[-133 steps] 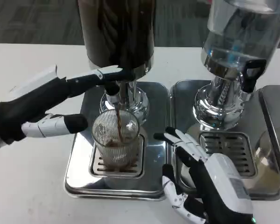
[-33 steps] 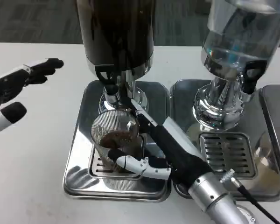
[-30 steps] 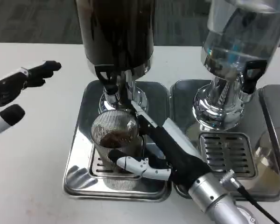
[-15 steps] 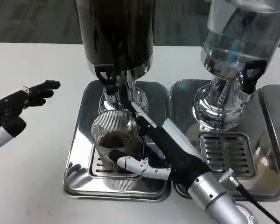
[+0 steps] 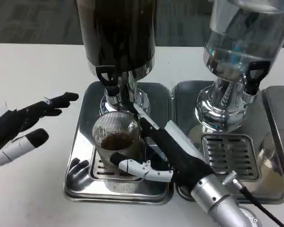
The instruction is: Grasp the cup under the faucet to collect the drink, then remove the cup.
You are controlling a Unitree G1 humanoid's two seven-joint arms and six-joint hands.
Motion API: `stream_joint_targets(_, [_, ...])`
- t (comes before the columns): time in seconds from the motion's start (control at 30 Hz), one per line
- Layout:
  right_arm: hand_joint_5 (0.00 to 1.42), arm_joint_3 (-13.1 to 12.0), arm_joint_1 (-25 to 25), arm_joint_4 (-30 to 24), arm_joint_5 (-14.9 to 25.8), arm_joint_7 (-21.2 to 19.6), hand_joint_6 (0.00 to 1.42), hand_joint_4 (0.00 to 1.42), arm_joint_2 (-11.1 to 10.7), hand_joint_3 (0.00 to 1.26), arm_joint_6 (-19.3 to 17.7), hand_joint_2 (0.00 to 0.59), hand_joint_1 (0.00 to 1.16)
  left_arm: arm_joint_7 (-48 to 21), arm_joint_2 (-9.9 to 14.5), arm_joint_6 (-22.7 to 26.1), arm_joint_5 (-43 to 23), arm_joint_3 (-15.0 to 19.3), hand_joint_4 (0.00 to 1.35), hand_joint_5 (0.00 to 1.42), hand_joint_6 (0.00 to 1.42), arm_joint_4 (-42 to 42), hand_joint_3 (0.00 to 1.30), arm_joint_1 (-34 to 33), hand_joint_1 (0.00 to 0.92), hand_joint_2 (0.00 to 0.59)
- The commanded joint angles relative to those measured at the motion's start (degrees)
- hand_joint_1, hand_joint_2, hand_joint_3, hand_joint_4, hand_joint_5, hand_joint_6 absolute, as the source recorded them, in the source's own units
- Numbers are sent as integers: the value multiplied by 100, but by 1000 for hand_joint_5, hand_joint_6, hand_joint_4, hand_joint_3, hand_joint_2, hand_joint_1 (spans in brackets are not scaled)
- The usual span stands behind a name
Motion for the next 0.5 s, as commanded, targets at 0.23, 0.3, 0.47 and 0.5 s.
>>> stream_joint_targets(0.23, [0, 89, -257, 279, 128, 306, 145, 0, 60, 0, -80, 189, 494, 138, -3, -136, 162, -149, 83, 104, 142, 223, 181, -81, 0, 94])
stream_joint_targets(0.3, [0, 103, -258, 252, 57, 266, 141, 0, 67, 0, -10, 186, 492, 154, 10, -134, 175, -157, 87, 109, 141, 239, 192, -74, 0, 101])
stream_joint_targets(0.47, [0, 116, -266, 228, -39, 207, 136, 0, 45, 0, 6, 182, 494, 200, 27, -145, 210, -152, 93, 111, 141, 238, 194, -55, 0, 104])
stream_joint_targets(0.5, [0, 115, -260, 213, -69, 178, 135, 0, 41, 0, 4, 182, 496, 209, 34, -145, 216, -147, 93, 111, 141, 236, 194, -52, 0, 105])
